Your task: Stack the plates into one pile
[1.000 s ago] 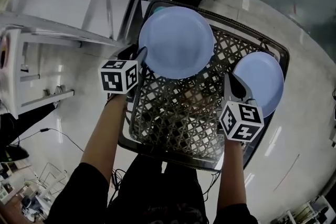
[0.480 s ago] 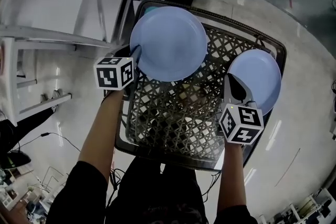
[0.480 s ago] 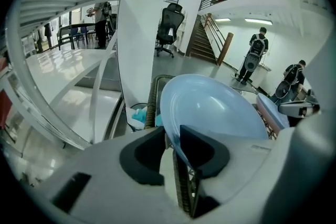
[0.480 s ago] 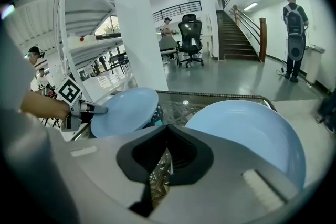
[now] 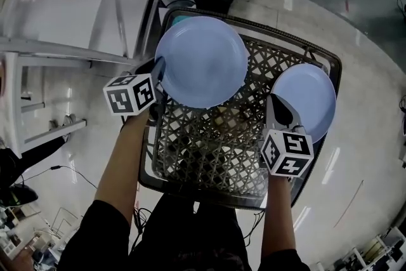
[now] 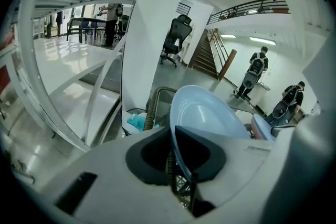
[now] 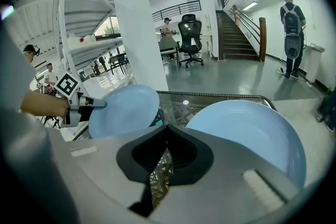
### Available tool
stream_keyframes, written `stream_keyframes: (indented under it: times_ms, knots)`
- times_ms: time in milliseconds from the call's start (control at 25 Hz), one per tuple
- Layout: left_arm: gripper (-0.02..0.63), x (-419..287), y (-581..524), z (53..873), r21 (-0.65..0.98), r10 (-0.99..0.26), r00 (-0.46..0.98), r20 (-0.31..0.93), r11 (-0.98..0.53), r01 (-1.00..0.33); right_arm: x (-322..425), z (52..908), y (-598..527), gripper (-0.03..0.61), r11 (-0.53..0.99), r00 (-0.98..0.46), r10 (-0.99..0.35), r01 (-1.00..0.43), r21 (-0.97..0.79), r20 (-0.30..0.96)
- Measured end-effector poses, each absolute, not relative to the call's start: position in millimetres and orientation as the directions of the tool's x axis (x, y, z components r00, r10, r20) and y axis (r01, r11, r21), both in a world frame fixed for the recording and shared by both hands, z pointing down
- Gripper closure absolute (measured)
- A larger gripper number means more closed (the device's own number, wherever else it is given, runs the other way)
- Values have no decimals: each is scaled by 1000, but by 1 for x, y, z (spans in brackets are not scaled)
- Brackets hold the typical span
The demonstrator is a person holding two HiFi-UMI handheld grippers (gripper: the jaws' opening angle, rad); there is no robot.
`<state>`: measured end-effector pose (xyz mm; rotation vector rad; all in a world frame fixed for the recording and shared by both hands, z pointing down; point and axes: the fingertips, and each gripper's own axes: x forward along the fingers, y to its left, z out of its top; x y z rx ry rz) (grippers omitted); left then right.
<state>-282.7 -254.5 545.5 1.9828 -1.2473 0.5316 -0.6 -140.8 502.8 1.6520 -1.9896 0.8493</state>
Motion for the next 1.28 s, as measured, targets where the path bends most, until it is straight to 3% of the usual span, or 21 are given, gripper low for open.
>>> stream_keyframes:
  times_ms: [1280]
  knots:
    - [595,-244,-251,482,346,-643,483,595,-337,-876,53,492,-99,574,0,-133,-756,-979,-203,641]
